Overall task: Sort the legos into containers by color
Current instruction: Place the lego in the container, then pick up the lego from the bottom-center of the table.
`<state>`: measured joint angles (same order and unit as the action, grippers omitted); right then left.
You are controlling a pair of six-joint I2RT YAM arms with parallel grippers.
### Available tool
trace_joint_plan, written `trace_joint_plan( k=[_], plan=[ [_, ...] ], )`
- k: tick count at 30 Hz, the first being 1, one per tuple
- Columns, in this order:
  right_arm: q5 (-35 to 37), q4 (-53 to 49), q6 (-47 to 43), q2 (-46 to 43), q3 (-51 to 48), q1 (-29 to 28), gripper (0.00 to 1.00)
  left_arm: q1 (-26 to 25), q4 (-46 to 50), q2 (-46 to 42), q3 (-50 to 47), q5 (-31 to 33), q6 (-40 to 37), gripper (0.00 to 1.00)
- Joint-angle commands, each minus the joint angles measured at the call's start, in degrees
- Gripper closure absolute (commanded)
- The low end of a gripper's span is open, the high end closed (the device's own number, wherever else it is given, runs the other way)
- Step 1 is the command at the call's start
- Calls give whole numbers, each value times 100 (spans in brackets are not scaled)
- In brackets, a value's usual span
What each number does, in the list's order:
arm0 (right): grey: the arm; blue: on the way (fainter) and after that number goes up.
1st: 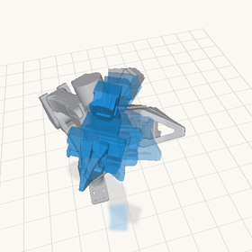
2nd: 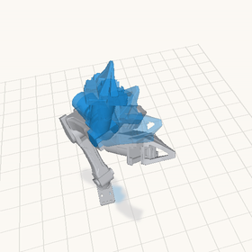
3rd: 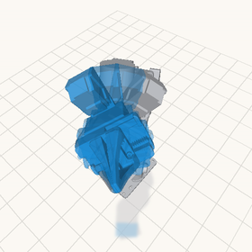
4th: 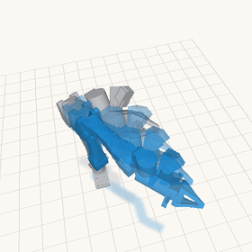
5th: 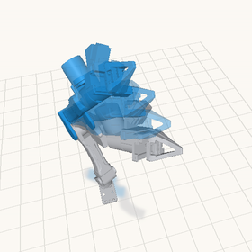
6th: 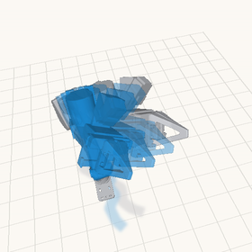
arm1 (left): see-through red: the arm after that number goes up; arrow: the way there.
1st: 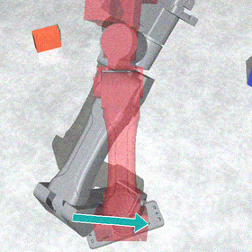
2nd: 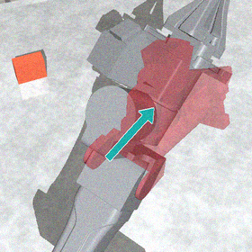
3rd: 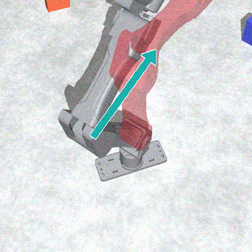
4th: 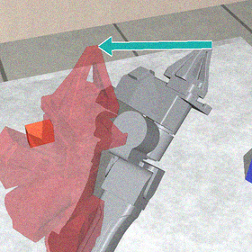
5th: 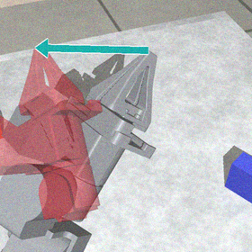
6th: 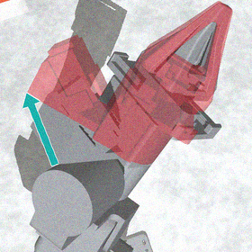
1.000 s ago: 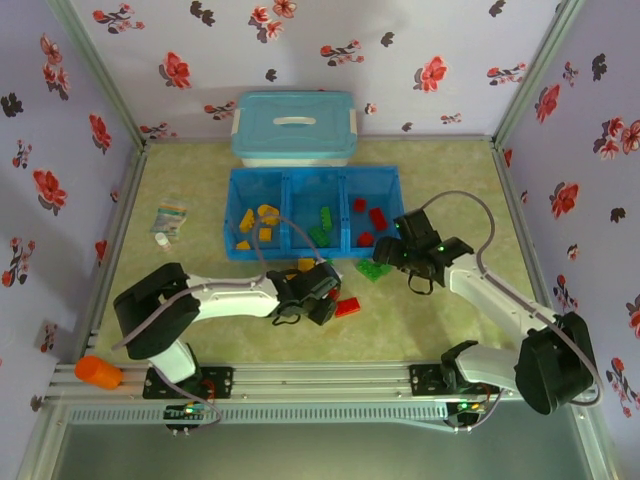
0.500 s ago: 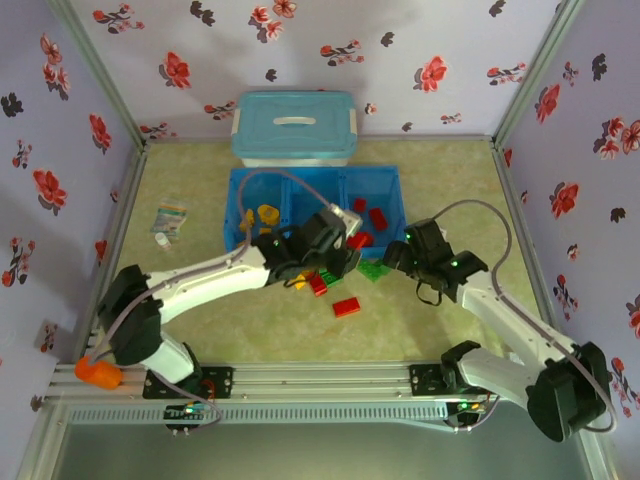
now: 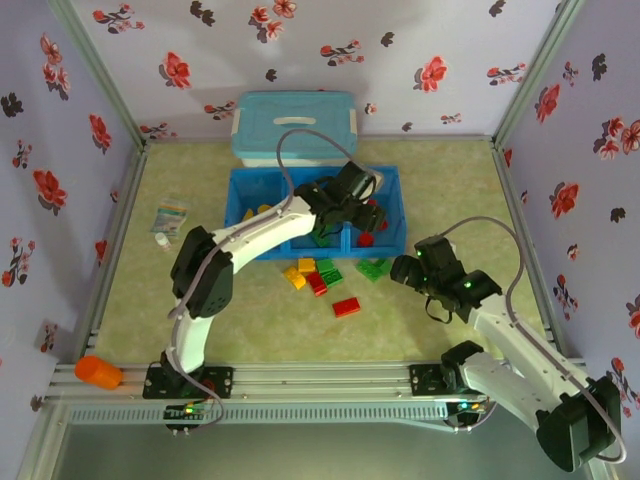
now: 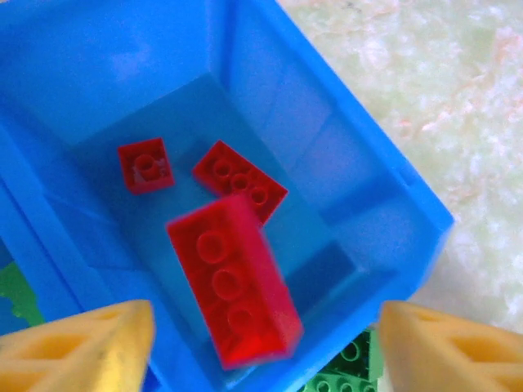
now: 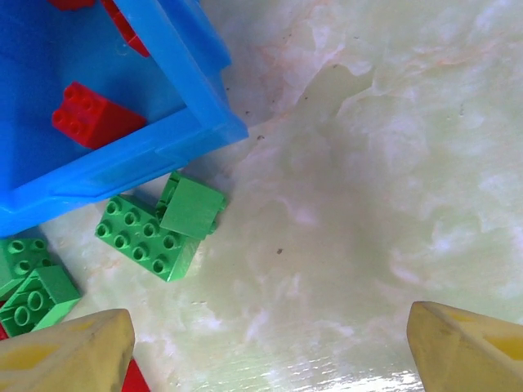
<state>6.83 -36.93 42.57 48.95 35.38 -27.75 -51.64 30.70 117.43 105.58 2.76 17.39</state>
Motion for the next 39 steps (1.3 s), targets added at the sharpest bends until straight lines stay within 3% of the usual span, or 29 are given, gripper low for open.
trace_joint_plan(
  k=[1, 7, 15, 24, 39],
  plan=[
    [-344, 56, -123, -50, -31, 14, 9, 17, 529, -59, 367, -63, -124, 20],
    [-643, 46, -332, 348, 237, -244, 9, 5, 120, -895, -385, -57, -138, 20],
    [-458, 6, -511, 1204, 657, -1264, 7, 48, -693, -2462, -2209, 56, -128, 21],
    [-622, -17, -625, 2655, 1077, -2229, 5, 512, -1168, -3898, -4218, 178, 441, 21],
    [-718, -27, -795, 4325, 1913, -2883, 1, 710, -1224, -5081, -5971, 399, 972, 24]
  ],
)
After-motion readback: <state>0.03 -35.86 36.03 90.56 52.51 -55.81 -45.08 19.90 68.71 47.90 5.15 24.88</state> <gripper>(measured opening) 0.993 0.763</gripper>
